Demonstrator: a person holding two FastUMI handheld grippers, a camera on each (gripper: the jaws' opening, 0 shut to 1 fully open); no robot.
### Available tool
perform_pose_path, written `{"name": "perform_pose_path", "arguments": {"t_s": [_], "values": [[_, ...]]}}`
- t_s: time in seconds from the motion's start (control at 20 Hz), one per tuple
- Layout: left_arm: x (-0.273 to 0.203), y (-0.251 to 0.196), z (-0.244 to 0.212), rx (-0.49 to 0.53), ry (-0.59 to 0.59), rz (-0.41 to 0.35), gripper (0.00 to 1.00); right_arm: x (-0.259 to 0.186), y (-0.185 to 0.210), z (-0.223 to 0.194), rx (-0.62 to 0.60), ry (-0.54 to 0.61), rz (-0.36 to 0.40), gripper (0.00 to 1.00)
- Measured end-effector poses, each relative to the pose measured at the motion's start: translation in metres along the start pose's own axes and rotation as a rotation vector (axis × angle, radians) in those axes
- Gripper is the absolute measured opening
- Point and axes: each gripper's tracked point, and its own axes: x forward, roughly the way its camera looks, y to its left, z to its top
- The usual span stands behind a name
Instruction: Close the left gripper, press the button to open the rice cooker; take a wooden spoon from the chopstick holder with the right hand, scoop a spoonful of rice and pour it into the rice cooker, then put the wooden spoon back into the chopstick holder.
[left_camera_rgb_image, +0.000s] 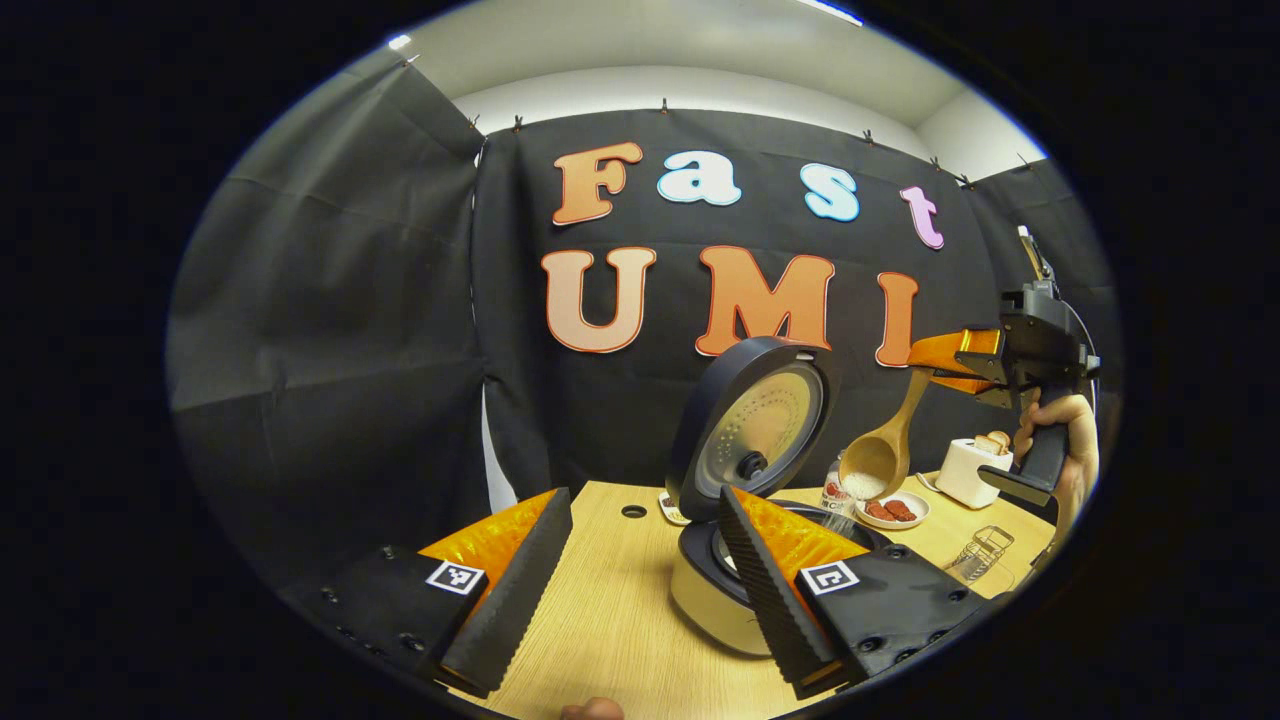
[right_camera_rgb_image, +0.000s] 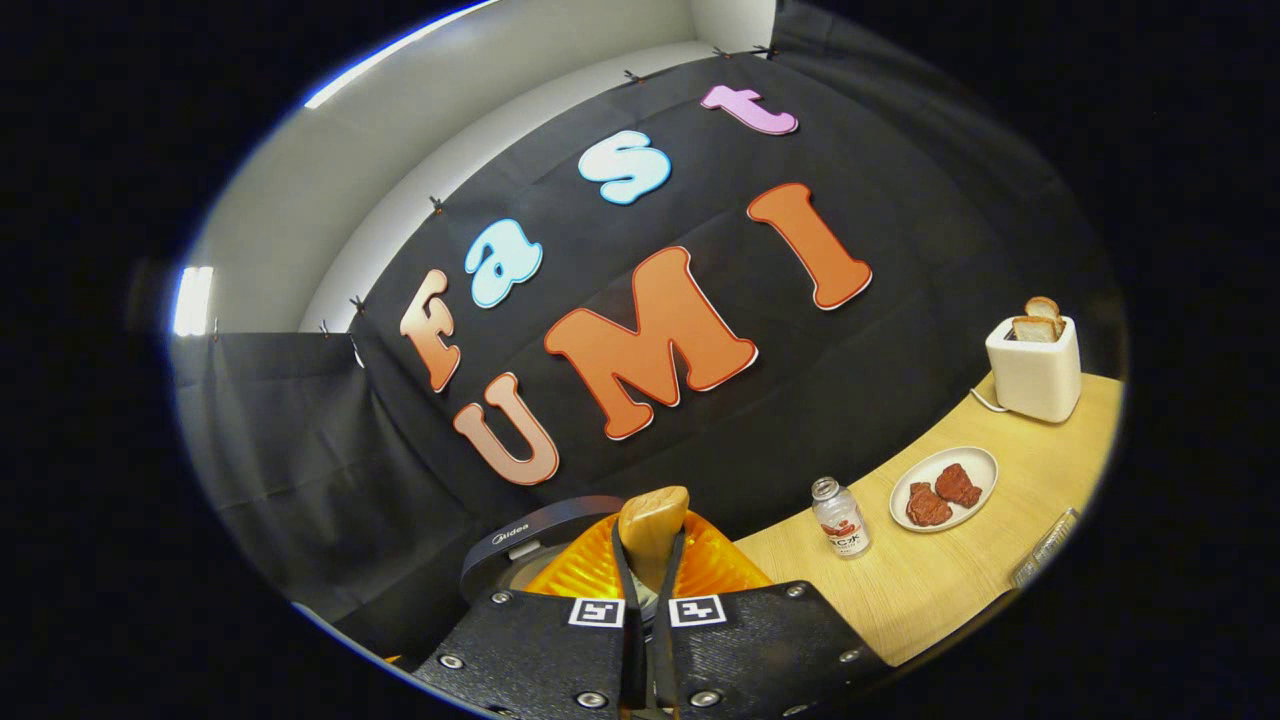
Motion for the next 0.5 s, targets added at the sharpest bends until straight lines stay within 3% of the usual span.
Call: {"name": "perform_pose_path", "arguments": {"t_s": [0.5], "values": [[-0.002, 0.007, -0.005, 0.008, 0.008, 0.012, 0.99, 0.001, 0.023, -0.02, -0.22, 0.015, 0.075, 0.02]]}}
